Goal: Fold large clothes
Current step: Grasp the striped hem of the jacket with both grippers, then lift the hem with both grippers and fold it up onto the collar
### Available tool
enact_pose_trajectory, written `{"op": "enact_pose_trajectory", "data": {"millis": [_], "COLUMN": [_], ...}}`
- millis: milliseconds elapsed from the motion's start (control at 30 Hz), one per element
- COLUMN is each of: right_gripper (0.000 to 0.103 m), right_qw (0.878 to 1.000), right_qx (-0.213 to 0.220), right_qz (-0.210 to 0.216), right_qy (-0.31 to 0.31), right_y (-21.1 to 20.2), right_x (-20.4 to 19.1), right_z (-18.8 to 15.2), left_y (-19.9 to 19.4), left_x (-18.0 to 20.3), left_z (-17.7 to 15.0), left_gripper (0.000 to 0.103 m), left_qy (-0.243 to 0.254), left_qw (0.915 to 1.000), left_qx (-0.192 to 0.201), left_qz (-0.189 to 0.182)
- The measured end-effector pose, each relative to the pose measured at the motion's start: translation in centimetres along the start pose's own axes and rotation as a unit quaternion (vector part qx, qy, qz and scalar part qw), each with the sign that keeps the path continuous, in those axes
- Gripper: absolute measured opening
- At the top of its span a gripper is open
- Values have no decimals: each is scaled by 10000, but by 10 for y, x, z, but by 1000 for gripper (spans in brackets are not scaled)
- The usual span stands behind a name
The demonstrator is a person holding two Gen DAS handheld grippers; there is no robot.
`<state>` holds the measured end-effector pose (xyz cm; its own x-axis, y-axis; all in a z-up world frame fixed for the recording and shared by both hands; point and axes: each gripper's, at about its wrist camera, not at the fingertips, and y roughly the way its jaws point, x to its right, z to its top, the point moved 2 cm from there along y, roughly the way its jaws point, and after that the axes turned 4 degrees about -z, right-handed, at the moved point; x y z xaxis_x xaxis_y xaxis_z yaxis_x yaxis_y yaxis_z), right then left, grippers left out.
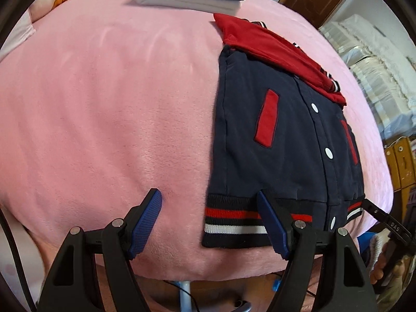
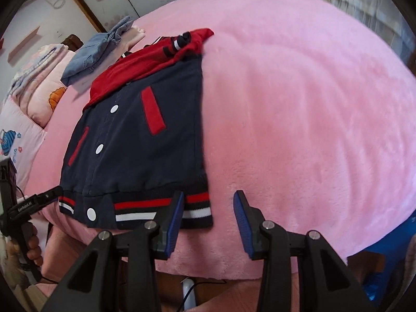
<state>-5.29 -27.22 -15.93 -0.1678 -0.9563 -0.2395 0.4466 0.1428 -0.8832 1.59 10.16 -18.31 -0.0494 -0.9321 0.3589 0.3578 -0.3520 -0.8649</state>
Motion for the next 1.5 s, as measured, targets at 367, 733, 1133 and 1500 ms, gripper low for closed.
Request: {"op": "enact_pose_trajectory", "data": {"millis": [367,733,1133,1500], "right_gripper": [40,39,10,10], "right_qw": [9984,9982,9977,9863], "right_qx": [-49,0,25,606], "right_qz": [263,159,444,1461], "right_qy": [-494,-575,-518,460], "right_y": [12,24,-5,-35], "right_x": [-21,-22,-29,-31], "right_z": [-6,-10,4,126], "left_y": [7,19,0,-18], "left_x": [2,6,20,38], "left_z": [-7,-10,11,123], "left_gripper": [72,47,10,10], "left_qy": [33,149,-678,-1258], "left_qw": [9980,9956,9738,9535], "left_qx": [-35,-169,-564,48], "left_qz": [-625,-906,-2095,-2738]}}
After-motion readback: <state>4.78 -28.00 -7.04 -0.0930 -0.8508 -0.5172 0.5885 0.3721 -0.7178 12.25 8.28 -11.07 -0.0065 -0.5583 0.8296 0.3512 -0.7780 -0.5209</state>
